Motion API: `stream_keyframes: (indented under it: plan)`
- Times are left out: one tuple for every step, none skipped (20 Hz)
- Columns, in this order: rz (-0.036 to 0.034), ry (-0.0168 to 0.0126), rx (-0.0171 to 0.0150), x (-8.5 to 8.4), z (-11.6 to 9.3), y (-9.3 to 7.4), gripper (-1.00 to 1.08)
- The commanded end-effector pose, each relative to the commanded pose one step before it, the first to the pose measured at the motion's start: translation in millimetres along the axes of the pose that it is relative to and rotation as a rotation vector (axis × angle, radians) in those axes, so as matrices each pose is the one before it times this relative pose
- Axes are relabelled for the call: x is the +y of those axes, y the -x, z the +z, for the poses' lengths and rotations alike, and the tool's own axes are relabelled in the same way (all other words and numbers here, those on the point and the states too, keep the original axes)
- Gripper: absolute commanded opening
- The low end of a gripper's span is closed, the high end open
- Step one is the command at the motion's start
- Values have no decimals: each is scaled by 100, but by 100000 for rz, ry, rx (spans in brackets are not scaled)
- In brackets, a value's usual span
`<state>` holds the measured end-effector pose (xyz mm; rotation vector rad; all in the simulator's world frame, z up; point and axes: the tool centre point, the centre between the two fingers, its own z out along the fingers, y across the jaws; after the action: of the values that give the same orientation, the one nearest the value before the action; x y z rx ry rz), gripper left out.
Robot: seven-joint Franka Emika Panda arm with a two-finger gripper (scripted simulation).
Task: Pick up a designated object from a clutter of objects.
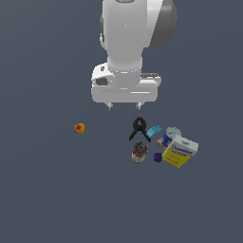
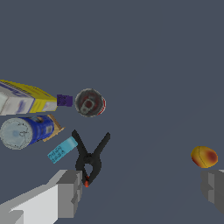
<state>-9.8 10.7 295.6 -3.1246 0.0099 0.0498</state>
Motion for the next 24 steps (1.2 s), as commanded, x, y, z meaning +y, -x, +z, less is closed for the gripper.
stream_keyframes:
  plan:
    - [0, 0, 0, 1, 0, 0, 100]
    - [0, 0, 0, 10, 4, 8, 100]
    - [-76, 75, -131, -35, 81, -15, 100]
    - [-87, 89, -165, -28, 105, -8, 100]
    - [-111, 121, -233, -35, 145, -10, 100]
    - [-116, 146, -299, -35, 179, -8, 100]
    - [-87, 152, -342, -24, 192, -5, 100]
    - [-14, 112, -288, 2, 145, 4, 100]
    - [52, 71, -222, 26, 94, 12, 100]
    - [106, 35, -160, 44, 48, 17, 100]
    - [140, 4, -95, 55, 9, 18, 100]
    - [95, -15, -17, 34, -22, 15, 100]
    - [0, 0, 0, -5, 2, -12, 100]
    - [-183, 5, 97, -65, 4, -14, 100]
    - [-364, 61, 48, -138, 79, -49, 100]
    - [-554, 102, 45, -211, 132, -71, 100]
    - [-757, 142, 47, -289, 187, -96, 100]
    - [-966, 178, 57, -369, 241, -121, 100]
    - [-1181, 209, 76, -452, 292, -148, 100]
    - [-1400, 234, 102, -538, 340, -173, 100]
    - [-1616, 256, 125, -624, 389, -198, 100]
    - [-1828, 272, 145, -708, 439, -222, 100]
    - [-2048, 285, 161, -797, 493, -245, 100]
    - [-2269, 290, 181, -888, 547, -268, 100]
